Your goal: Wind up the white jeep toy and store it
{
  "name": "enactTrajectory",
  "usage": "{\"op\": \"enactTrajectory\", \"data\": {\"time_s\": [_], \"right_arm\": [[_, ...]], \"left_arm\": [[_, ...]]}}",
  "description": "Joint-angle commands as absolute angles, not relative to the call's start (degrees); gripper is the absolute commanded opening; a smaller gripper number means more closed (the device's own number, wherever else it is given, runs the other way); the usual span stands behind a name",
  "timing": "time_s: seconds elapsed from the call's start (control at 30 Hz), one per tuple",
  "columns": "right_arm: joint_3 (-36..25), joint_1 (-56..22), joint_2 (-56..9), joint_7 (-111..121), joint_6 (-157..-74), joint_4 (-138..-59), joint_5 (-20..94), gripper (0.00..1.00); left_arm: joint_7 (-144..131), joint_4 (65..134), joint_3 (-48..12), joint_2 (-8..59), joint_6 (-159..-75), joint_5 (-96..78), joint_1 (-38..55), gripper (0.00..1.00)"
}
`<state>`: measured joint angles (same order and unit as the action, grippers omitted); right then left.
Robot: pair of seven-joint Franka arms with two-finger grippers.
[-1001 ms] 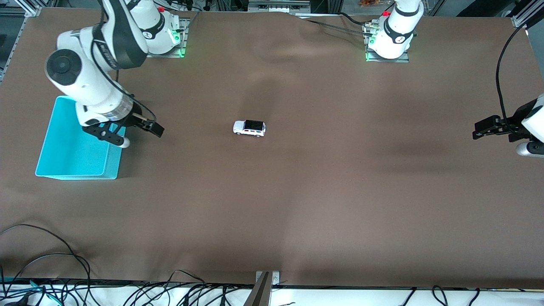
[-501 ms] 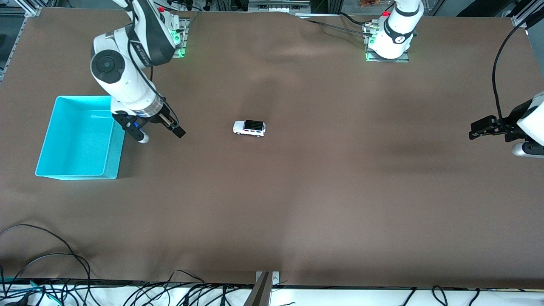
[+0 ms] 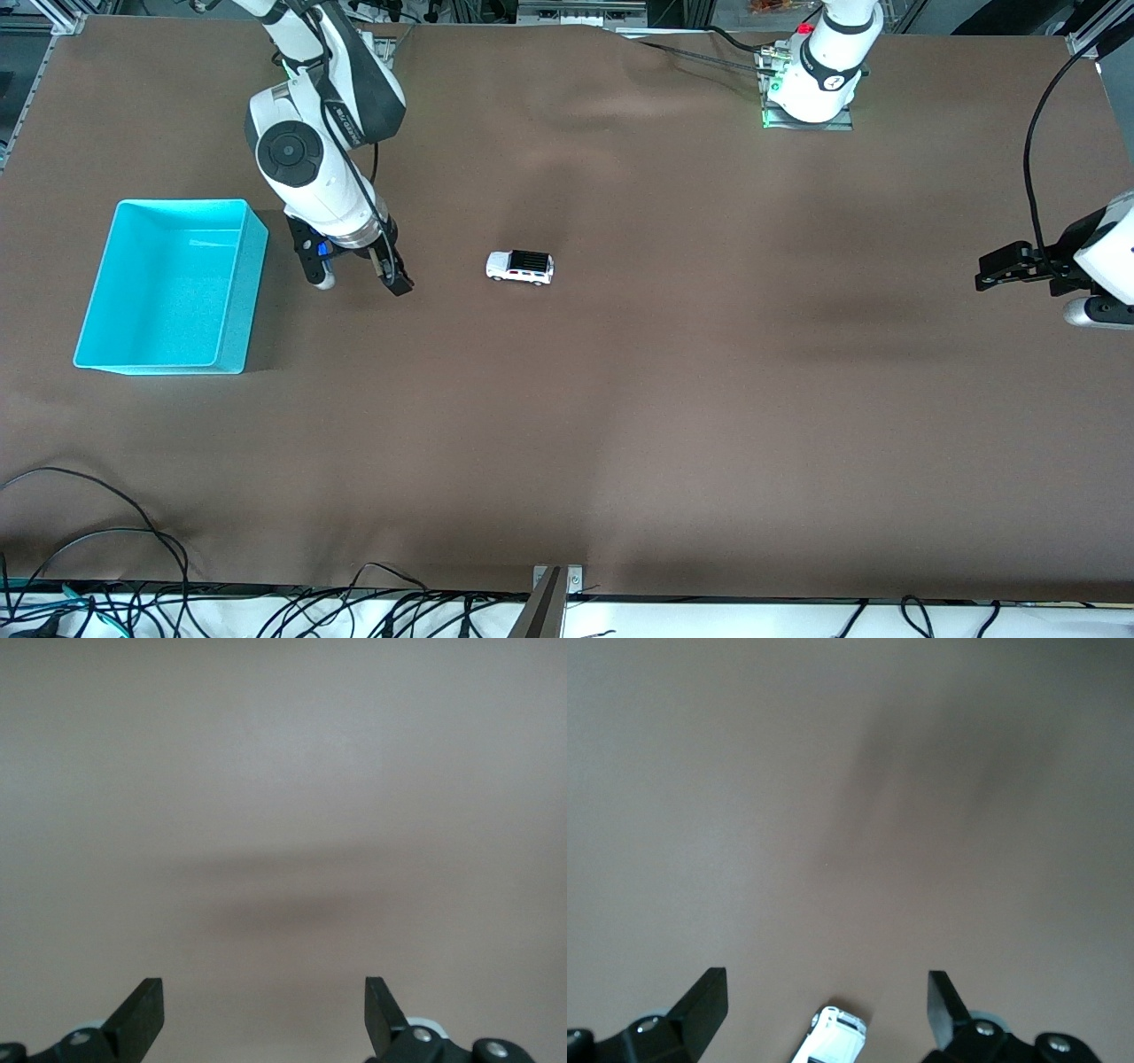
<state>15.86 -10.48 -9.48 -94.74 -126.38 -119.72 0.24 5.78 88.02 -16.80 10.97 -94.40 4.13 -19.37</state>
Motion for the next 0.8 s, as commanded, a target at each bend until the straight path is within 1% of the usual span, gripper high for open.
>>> {"op": "enactTrajectory", "data": {"time_s": [0.0,0.23,0.47,0.63,0.77], "right_arm": [[17.31,-11.60,-8.96,-104.75,-127.70,-119.53,0.88,1.00],[18.02,-15.03,-9.32,-116.97,-128.94,-117.95,0.35,1.00],[18.02,-18.72,-11.86,-124.97,-129.02,-116.46,-0.17,1.00],[18.02,-19.95,-15.46,-127.44,-129.02,-115.23,-1.14,1.00],[18.02,-21.09,-20.90,-131.47,-129.02,-111.90,-3.51,1.00]], "left_arm": [[5.27,88.68,-17.05,10.20,-93.78,3.25,-19.69,1.00],[3.34,88.95,-17.31,10.11,-93.78,3.25,-19.69,1.00],[3.25,89.12,-17.58,10.11,-93.78,3.34,-19.69,1.00],[3.25,89.12,-17.67,10.11,-93.78,3.34,-19.69,1.00],[3.25,89.12,-17.67,10.20,-93.78,3.34,-19.69,1.00]]}}
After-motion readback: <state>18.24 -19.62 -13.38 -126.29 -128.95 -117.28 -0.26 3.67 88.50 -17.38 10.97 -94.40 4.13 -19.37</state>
